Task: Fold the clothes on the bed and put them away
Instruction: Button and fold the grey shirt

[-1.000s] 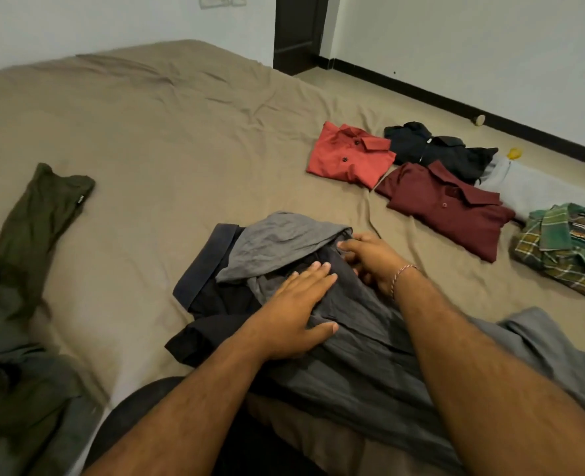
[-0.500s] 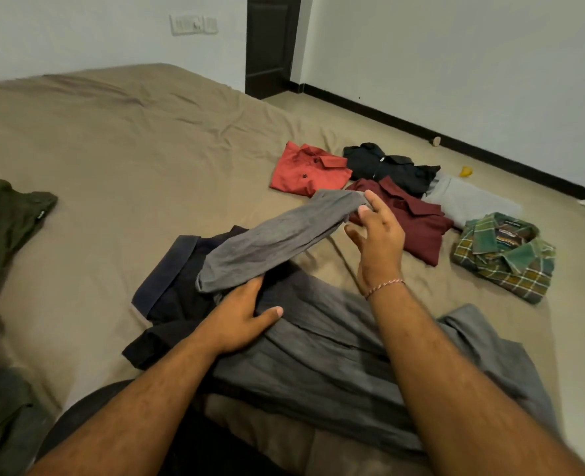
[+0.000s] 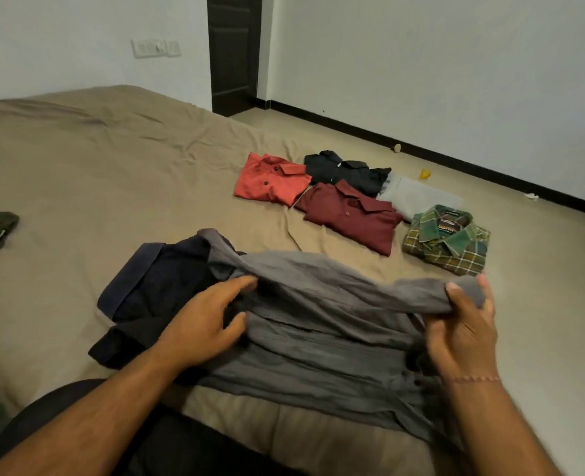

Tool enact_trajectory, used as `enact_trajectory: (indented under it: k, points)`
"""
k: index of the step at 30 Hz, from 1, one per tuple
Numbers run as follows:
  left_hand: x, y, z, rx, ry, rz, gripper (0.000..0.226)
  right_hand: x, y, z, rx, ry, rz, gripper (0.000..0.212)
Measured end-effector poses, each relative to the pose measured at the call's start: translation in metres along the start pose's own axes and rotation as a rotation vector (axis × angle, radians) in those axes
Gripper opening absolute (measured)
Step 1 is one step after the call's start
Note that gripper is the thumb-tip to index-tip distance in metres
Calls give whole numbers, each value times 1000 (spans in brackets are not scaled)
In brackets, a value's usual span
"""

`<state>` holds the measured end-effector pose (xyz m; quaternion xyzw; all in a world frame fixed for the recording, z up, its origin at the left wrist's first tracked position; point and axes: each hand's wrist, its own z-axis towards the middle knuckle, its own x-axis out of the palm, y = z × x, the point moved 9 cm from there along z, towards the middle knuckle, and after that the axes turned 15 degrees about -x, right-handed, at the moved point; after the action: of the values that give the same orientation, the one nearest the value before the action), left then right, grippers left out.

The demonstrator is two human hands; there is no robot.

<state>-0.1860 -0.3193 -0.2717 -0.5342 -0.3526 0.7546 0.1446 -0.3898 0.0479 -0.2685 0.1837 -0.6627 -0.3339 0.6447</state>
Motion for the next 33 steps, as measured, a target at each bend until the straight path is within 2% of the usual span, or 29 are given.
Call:
enact_trajectory:
  k: [2,5,7,9,10,12,14,16,20,23,28,30,33]
  points:
    - [-10,0,-4,-2,-101,38,24,-42,8,1,87,-56,-189,27]
    - [-21,-6,-1,17,-207,101,20,-75,11,-12,238,57,-482,6]
    - [-17,-10,9,43,-190,180,35,-82,14,-15,260,173,-632,29]
    - [1,-5,21,29,-70,334,60,-85,15,-17,254,235,-702,49]
    - [13,-1,23,9,-1,425,69,-84,15,-19,265,261,-712,52]
    - [35,11,25,-23,96,566,76,-85,9,-22,286,302,-749,44]
    - [45,21,27,-63,110,621,75,-83,9,-23,216,341,-806,35]
    - [44,25,32,-115,92,601,75,-81,18,-17,39,387,-911,11]
    - [39,19,37,-153,36,580,69,-56,41,-15,-167,423,-980,38]
    - [42,3,39,-94,-56,576,64,-28,55,-18,-263,487,-952,35]
    - [52,-21,43,-62,-159,617,56,1,61,-14,-320,620,-957,47]
    - [45,-20,43,-80,-195,572,53,2,64,-9,-329,614,-950,47]
    - [12,-20,41,-101,-320,475,54,-7,75,3,-326,519,-844,44]
